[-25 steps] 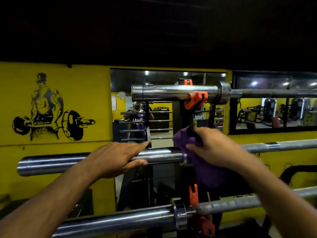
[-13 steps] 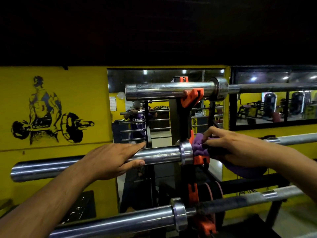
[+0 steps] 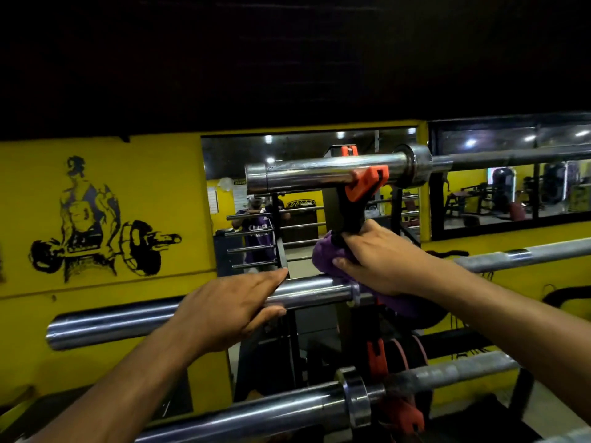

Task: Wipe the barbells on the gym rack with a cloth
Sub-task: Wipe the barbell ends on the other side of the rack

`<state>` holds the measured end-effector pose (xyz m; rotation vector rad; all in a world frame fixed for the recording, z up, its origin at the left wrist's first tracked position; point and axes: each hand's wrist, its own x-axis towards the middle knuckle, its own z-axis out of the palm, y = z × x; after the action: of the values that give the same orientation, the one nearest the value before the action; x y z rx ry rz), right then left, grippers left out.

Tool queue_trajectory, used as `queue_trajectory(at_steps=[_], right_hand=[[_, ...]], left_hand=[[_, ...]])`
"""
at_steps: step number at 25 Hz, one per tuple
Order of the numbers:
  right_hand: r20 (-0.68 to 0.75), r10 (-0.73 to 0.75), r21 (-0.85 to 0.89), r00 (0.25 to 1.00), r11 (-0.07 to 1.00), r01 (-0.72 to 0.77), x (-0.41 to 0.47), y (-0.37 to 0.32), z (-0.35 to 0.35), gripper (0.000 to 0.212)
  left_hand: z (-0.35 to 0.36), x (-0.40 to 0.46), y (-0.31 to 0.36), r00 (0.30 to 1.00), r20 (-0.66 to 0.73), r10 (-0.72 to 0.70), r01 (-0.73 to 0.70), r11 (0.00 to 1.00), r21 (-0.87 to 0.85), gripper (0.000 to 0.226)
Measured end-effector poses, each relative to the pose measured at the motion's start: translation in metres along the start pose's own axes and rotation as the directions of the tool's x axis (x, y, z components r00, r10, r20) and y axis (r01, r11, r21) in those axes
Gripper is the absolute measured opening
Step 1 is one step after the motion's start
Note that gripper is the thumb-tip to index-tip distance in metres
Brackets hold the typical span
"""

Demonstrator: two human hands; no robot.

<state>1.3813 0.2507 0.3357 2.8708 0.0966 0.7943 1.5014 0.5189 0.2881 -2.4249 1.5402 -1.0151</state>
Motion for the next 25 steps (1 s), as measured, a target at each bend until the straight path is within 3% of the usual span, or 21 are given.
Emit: queue_trajectory(at_steps=[4, 7, 10, 13, 19, 25], right_hand=[[0.028, 0.038, -0.177, 0.999, 0.984, -0.032, 0.015, -0.017, -0.007, 0.035], [-0.034, 0.053, -0.175, 0.998, 0.983, -0.058, 0.017, -0.03, -0.002, 0.022], [-0.203, 0.054, -0.133, 0.978, 0.988, -0.083, 0.011, -0.037, 0.01, 0.028], [-0.249, 0.116, -0.071, 0.962, 0.988, -0.137, 0.011, -0.039, 0.012, 0.029], [-0.242, 0.15, -0.059, 0.959, 0.984, -0.169, 0.009, -0.036, 0.013, 0.029], [-0.386, 0.129, -0.19, 0.913, 0.958, -0.216, -0.014, -0.059, 0.027, 0.027]], left_hand=[[-0.005, -0.003, 0.005, 1.0, -0.01, 0.014, -0.014, 1.0, 0.011, 0.07], [-0.019, -0.008, -0.004, 0.996, 0.074, 0.059, -0.055, 0.997, -0.054, 0.073], [-0.026, -0.02, -0.006, 0.983, 0.002, 0.183, -0.183, 0.983, -0.01, 0.074], [-0.014, -0.022, -0.005, 0.937, 0.05, 0.346, -0.349, 0.935, 0.068, 0.065], [-0.011, -0.012, -0.026, 0.938, 0.131, 0.321, -0.335, 0.936, 0.107, 0.067], [-0.016, -0.008, -0.026, 0.933, 0.175, 0.316, -0.332, 0.941, 0.07, 0.083]])
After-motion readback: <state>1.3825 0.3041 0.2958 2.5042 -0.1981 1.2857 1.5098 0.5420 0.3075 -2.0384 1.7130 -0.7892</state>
